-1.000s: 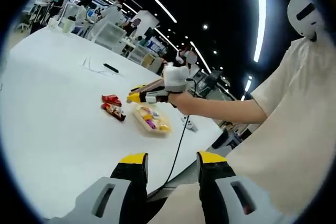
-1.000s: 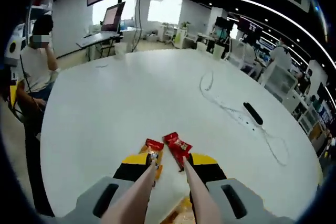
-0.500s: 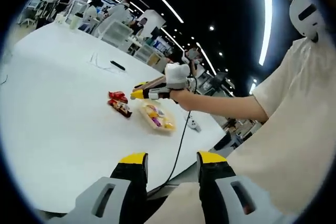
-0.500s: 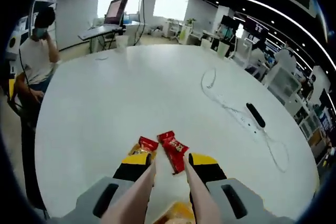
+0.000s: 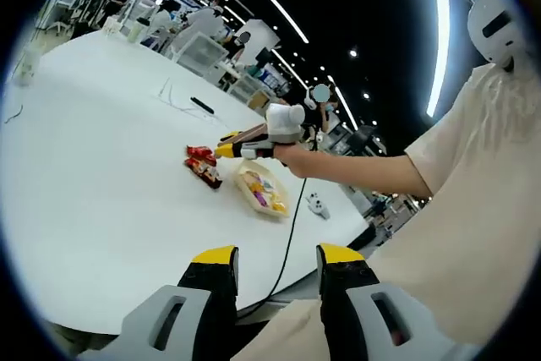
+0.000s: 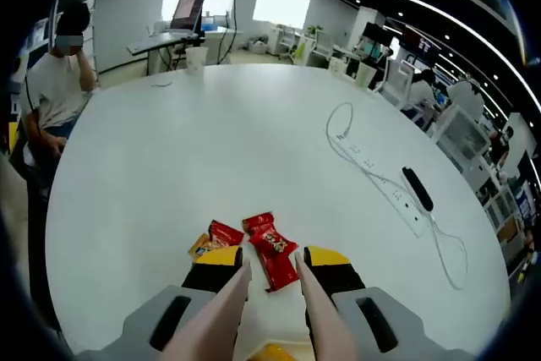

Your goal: Place the target food into the container with the food tongs after gripping and lifting it, then release it inside without dropping or visibly crushing the food.

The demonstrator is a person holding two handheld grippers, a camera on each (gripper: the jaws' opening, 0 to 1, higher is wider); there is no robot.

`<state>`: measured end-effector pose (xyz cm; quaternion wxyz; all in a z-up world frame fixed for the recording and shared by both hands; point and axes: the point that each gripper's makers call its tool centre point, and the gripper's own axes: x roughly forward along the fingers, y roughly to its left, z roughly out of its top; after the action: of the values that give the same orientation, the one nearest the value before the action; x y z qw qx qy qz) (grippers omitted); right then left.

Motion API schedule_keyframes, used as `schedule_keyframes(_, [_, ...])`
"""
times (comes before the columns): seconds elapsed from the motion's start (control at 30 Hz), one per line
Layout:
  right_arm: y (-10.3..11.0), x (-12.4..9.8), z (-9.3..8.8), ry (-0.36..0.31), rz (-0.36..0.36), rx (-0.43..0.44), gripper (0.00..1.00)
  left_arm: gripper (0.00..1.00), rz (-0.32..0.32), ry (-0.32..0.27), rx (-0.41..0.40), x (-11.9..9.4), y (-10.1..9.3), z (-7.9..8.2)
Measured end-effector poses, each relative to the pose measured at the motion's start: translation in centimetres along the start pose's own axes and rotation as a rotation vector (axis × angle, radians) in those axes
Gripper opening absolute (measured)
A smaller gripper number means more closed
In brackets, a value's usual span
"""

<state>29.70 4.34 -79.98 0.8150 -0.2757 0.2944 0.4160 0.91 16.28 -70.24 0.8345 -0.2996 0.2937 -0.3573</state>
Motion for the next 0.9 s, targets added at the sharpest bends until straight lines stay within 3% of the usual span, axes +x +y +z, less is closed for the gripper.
schedule_keyframes(0.33, [-0.4,1.1,-1.2,0.036,0.011,0.02,0.29,0.36,0.002,0.019,-0.003,-0.3,0.5,-0.1])
schedule_keyframes(0.9, [-0.7,2.6,-1.9,0.077,0.049,-0.035,0.29,0.36,0.0,0.022,-0.028,0.5,0.1,-0.6])
